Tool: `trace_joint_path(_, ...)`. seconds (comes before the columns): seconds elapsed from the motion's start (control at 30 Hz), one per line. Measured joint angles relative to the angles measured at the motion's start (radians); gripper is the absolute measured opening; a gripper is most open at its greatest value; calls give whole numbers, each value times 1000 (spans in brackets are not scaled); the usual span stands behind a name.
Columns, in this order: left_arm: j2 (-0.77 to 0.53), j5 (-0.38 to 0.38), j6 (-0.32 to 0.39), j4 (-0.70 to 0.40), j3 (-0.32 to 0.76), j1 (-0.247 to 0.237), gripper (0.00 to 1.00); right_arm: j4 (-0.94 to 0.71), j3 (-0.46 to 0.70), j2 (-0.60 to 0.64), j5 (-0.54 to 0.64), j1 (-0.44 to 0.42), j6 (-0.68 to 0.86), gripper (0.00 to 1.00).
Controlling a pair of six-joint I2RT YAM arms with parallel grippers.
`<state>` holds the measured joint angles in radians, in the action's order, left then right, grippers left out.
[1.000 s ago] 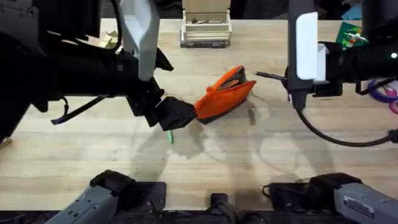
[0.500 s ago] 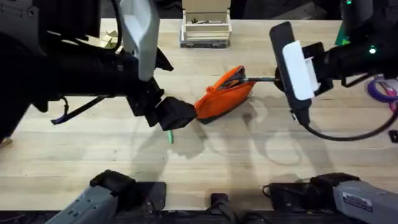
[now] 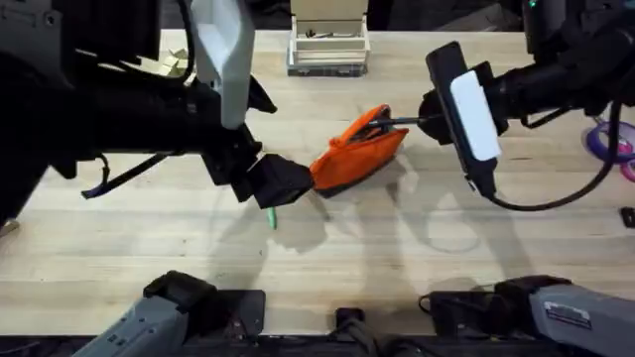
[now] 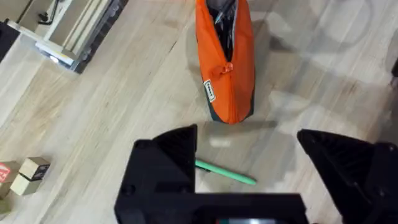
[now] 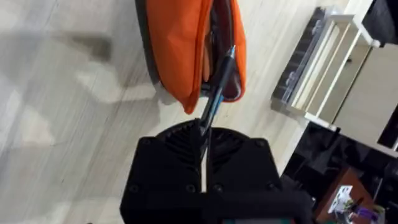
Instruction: Unzip the bag, pick up the pens from the table one at a time and place them inside, then zip the bag closed.
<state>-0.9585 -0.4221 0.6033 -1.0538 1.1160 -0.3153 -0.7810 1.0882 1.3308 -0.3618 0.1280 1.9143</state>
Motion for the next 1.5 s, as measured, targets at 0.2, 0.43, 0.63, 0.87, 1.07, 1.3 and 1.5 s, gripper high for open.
trace_joint_path(0.2, 0, 0, 0, 0, 0, 0, 993, 18, 0, 5, -24, 0, 40, 34)
trace_joint_path(0.43, 0, 0, 0, 0, 0, 0, 993, 26, 0, 61, -28, 3, 84, 34)
trace_joint_path(0.63, 0, 0, 0, 0, 0, 0, 994, 48, 0, 89, -28, 8, 100, 34)
trace_joint_path(0.87, 0, 0, 0, 0, 0, 0, 994, 49, 0, 93, -28, 7, 106, 34)
trace_joint_path(1.07, 0, 0, 0, 0, 0, 0, 994, 33, 0, 93, -28, 7, 106, 34)
trace_joint_path(1.3, 0, 0, 0, 0, 0, 0, 994, 7, 0, 93, -28, 7, 106, 34)
trace_joint_path(1.5, 0, 0, 0, 0, 0, 0, 993, -5, 0, 93, -28, 7, 106, 34)
